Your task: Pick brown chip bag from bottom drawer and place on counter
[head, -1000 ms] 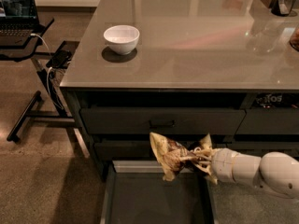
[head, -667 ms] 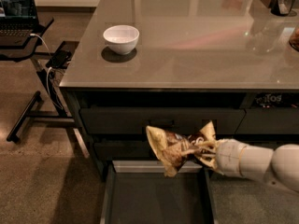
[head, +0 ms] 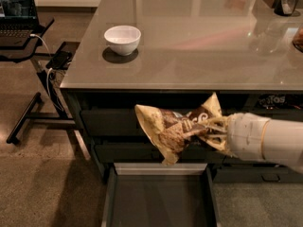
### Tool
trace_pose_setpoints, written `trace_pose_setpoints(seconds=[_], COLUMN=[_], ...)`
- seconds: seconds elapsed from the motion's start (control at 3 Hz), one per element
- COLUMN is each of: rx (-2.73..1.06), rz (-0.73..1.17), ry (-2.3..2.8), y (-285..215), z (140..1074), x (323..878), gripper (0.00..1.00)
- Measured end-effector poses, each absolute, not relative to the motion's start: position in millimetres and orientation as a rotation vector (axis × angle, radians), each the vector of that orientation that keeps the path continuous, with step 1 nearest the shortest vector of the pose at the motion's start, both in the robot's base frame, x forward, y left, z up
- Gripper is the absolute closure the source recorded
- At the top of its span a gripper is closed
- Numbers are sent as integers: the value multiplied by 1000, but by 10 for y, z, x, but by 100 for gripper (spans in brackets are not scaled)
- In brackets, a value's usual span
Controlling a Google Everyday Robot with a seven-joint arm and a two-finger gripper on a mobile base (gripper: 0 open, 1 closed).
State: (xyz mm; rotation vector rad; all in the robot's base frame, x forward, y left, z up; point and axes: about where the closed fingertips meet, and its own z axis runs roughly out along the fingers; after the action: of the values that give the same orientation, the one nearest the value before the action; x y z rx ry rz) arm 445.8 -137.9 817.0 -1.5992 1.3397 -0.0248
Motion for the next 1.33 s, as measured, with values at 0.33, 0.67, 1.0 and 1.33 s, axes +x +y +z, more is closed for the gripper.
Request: trace_pose_setpoints(seconds=[0.33, 0.67, 1.0, 1.33], rx=[-1600, -1589, -1589, -1548], rz=[-54, -63, -64, -124], ry=[1228, 1154, 1154, 1187], y=[-1276, -1200, -1195, -1270], z=[8883, 9240, 9244, 9334], x=[4491, 4551, 4560, 4828], gripper=[100, 100, 100, 100])
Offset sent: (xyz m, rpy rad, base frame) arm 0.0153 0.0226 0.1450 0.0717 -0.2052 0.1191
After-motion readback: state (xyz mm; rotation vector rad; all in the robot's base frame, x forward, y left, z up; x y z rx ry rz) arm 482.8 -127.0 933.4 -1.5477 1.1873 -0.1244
